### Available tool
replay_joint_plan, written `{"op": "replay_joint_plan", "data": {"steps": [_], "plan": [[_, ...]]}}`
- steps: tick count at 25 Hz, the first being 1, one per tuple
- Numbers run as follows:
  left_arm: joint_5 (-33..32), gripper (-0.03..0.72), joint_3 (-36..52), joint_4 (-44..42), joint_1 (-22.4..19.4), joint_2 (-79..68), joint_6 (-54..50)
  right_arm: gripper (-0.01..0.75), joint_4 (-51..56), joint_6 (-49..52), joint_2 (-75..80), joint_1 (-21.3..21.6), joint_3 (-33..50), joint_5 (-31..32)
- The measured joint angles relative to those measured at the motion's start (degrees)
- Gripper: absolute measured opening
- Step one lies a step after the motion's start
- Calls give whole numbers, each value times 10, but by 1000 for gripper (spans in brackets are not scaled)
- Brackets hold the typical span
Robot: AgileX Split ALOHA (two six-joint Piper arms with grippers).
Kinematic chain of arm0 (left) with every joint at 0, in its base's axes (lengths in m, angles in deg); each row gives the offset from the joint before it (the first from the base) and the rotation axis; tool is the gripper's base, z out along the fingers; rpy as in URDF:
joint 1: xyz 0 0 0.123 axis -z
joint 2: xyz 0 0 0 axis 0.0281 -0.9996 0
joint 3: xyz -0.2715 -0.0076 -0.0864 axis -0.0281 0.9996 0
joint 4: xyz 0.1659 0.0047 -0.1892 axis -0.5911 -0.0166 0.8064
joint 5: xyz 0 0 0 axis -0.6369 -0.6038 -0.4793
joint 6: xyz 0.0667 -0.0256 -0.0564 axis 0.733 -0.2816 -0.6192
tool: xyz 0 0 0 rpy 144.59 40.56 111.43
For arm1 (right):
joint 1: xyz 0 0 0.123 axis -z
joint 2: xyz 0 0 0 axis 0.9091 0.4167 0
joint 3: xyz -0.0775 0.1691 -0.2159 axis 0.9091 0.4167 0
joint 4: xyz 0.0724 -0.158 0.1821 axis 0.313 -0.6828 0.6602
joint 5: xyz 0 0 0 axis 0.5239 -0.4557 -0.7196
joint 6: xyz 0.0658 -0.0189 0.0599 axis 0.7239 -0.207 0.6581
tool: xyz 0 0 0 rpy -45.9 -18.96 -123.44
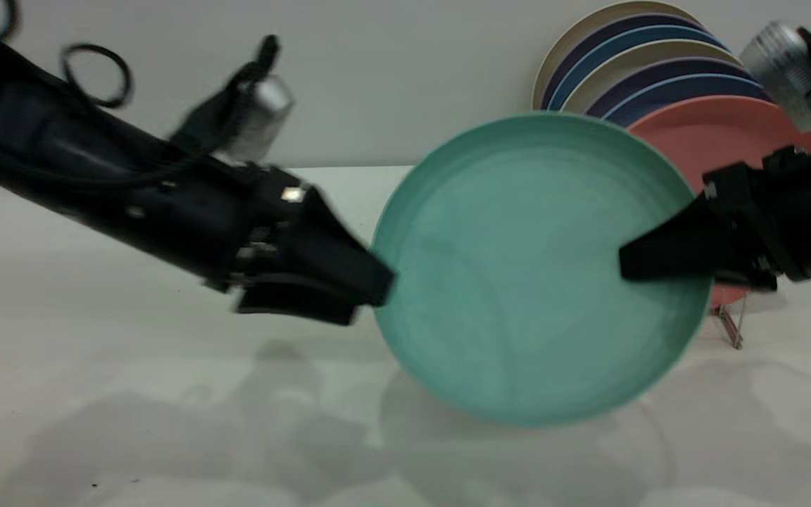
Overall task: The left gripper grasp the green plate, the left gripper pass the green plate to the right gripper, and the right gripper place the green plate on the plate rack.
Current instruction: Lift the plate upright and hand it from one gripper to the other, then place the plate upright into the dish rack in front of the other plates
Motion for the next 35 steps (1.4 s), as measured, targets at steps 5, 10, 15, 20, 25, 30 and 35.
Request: {"op": "replay_joint_plan", "data": {"steps": [5, 10, 15, 20, 25, 30, 35], "plan": [[-5, 553, 0, -148, -88, 56, -98, 88, -33, -16, 0, 14, -38, 1], [-8, 553, 0, -228, -159, 80, -186, 88, -223, -7, -17, 16, -94, 2], [14, 554, 0, -253, -174, 80, -222, 88, -443, 77, -106, 13, -141, -6], [48, 554, 0, -260, -174, 80, -243, 87, -626, 185, -181, -11, -170, -40], [83, 554, 0, -278, -174, 80, -269, 87, -778, 269, -191, -41, -200, -55], [86, 554, 0, -284, -174, 80, -272, 87, -871, 303, -191, -67, -224, -82], [86, 554, 0, -284, -174, 80, -273, 87, -898, 280, -191, -69, -246, -95]]}}
